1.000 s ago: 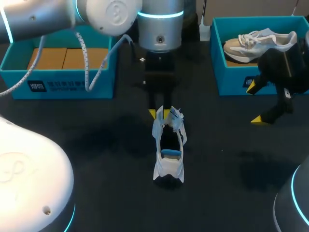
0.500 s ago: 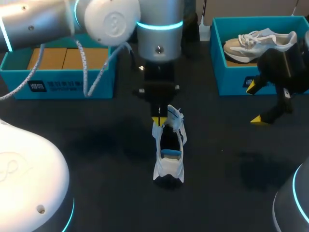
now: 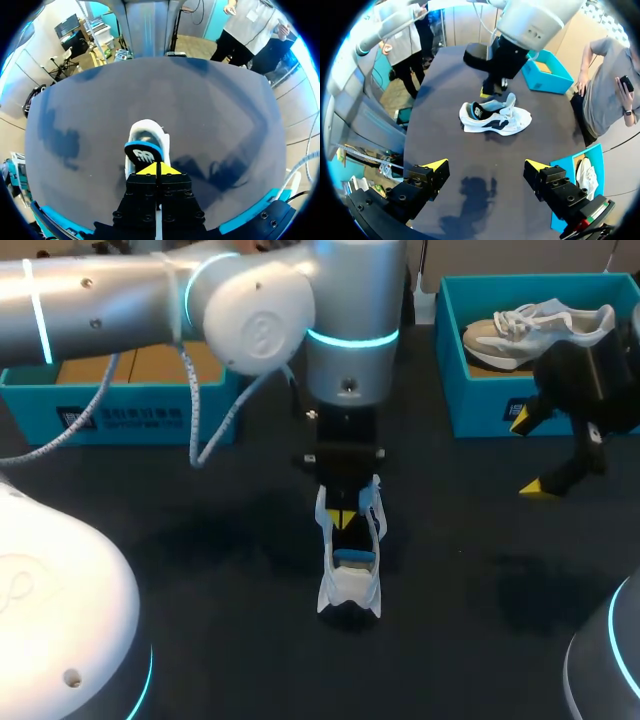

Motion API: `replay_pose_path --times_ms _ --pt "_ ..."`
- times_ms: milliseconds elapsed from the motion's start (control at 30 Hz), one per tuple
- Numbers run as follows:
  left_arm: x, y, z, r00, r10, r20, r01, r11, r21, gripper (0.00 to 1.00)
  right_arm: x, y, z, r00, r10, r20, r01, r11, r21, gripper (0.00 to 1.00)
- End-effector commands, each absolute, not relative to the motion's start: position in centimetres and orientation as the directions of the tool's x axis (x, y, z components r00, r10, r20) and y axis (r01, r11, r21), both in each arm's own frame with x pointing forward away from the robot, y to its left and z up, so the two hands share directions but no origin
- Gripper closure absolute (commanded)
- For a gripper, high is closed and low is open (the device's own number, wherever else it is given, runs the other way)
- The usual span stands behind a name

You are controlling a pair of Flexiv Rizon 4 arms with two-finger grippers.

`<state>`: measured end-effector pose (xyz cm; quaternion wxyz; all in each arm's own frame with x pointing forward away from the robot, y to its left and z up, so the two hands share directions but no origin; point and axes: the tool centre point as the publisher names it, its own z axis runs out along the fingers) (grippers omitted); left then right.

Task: Take the shoe out of the shoebox, open the shoe tongue, remove and reinsert the insole, then place the shoe into the shoebox

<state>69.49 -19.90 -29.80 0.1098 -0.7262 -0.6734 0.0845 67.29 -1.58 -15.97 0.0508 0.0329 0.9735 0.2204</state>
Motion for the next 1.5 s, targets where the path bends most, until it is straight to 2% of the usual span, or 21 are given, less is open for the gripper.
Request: replay_pose_path --times_ms 33,800,1033,1200,1500 --pt "69.3 -20.7 -31.7 0.077 0.997 0.029 0.959 -0.066 -0.276 1.00 67.5 -1.4 -16.0 -0.993 0.086 -0.081 0.043 0.902 0.429 0.00" --pt "68.0 -21.1 -37.2 0.047 0.998 0.028 0.949 -0.036 -0.313 1.00 67.5 -1.4 -16.0 -0.993 0.086 -0.081 0.043 0.902 0.429 0.00" --pt "68.7 -20.5 -34.0 0.035 0.999 0.004 0.952 -0.032 -0.303 1.00 67.5 -1.4 -16.0 -0.993 0.086 -0.081 0.043 0.902 0.429 0.00" --pt "67.7 -20.7 -32.5 0.075 0.997 -0.018 0.939 -0.076 -0.334 1.00 67.5 -1.4 -16.0 -0.993 0.086 -0.081 0.043 0.902 0.429 0.00" --pt "65.7 -21.7 -33.9 0.126 0.992 -0.017 0.917 -0.123 -0.380 1.00 67.5 -1.4 -16.0 -0.993 0.086 -0.081 0.043 0.902 0.429 0.00"
